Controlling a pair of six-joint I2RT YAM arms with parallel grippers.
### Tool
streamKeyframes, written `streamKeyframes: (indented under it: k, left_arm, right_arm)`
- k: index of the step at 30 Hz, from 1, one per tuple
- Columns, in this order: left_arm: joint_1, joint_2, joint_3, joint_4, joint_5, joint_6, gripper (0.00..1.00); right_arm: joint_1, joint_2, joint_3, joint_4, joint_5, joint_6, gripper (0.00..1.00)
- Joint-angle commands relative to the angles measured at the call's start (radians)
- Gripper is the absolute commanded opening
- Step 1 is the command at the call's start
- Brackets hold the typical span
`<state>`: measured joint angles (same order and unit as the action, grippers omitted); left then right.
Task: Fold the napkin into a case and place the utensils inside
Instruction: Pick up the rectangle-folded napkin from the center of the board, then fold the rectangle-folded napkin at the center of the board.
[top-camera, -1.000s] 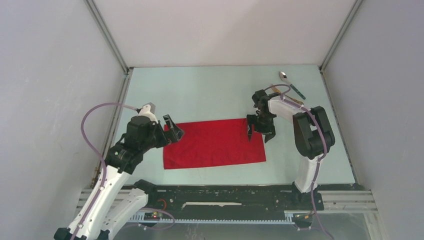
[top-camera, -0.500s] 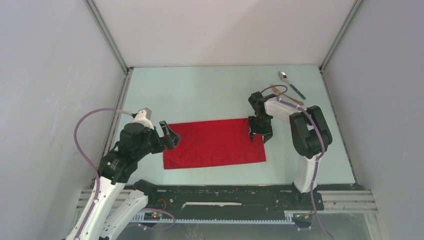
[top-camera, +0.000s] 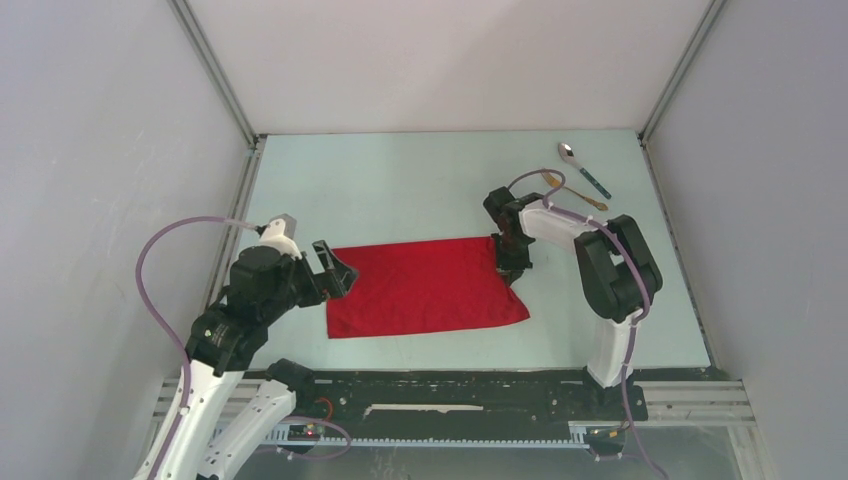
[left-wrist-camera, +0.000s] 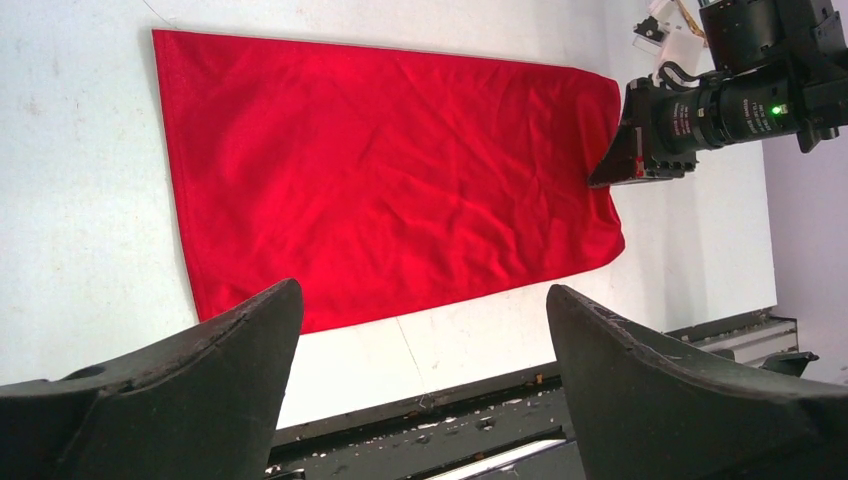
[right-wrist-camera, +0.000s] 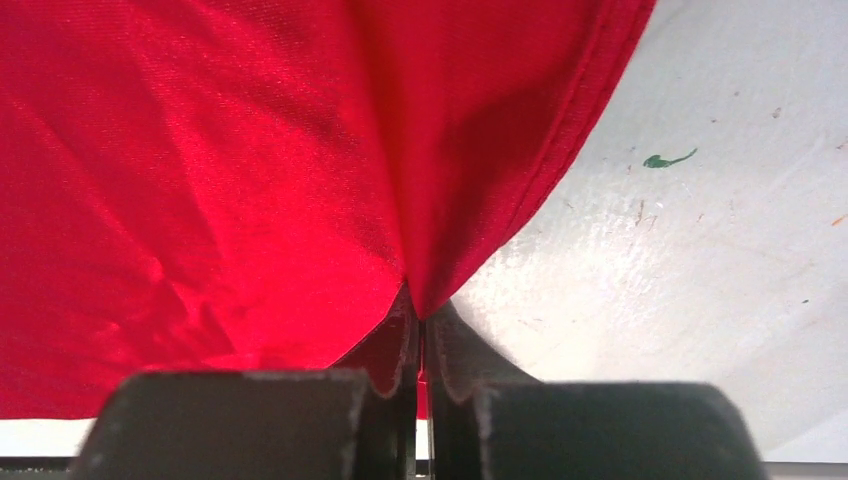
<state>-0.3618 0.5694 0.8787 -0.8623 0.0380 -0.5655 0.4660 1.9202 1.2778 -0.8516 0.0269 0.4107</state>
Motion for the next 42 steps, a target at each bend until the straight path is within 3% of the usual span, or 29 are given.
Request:
streamKeyframes:
  k: [1,8,17,21,28,35,42]
  left_arm:
    - [-0.005,0.005,0.024,0.002,0.014,0.012,1.00]
    - [-0.004,0.024,-0.004,0.032,0.056,-0.004,1.00]
    - [-0.005,0.062,0.003,0.045,0.087,0.003,1.00]
    - [-0.005,0.069,0.003,0.047,0.090,0.008,1.00]
    - [-0.005,0.070,-0.006,0.048,0.090,0.011,1.00]
    - [-0.005,0.068,-0.016,0.052,0.093,0.009,1.00]
    - [-0.005,0.048,-0.029,0.046,0.086,0.003,1.00]
  right_arm:
    - [-0.021,-0.030,-0.031,0.047,0.112,-0.016,0.00]
    - [-0.115,-0.092,-0.070,-0.025,0.134,-0.101,0.00]
    - [-0.273,-0.131,-0.081,-0.105,0.426,-0.170,0.00]
    - [-0.280,-0.138,-0.079,-0.109,0.464,-0.178,0.00]
    - [-0.072,-0.078,-0.020,-0.183,0.484,-0.124,0.00]
    - [0.178,0.056,0.161,-0.224,0.352,-0.067,0.00]
    - [0.326,0.194,0.385,-0.232,0.192,-0.051,0.00]
